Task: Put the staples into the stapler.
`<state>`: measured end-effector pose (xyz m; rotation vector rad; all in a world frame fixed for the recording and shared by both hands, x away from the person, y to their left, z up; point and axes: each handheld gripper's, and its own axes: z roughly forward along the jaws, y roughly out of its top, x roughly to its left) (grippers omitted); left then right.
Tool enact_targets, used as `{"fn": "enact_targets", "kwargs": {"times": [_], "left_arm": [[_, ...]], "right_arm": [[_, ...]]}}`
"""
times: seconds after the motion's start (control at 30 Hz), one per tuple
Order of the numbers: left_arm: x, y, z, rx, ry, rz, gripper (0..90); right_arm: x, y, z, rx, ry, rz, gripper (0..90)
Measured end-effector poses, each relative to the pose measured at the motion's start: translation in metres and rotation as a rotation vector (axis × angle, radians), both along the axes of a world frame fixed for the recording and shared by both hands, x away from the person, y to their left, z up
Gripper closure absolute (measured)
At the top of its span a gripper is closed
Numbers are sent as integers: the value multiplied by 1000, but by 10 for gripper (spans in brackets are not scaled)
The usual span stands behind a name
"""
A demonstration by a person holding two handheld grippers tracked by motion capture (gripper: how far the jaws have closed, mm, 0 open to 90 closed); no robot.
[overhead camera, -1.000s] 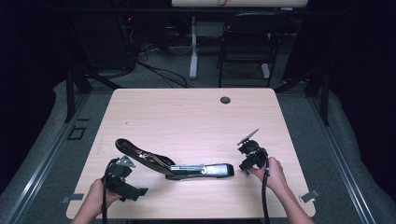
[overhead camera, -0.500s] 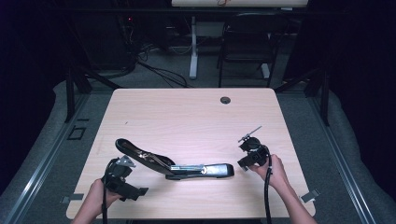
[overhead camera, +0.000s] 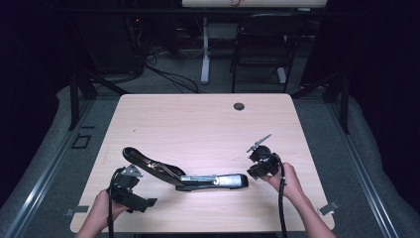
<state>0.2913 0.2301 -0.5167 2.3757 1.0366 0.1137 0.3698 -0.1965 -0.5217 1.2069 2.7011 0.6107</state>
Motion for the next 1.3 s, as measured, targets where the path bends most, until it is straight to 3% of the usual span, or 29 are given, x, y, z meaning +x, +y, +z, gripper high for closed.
{"fn": "enact_targets", "kwargs": {"times": [1.3], "left_arm": [[2,6,6,-1,-59,31,1]], "right_arm": [[4,28,15,-28,-94,102,785]]}}
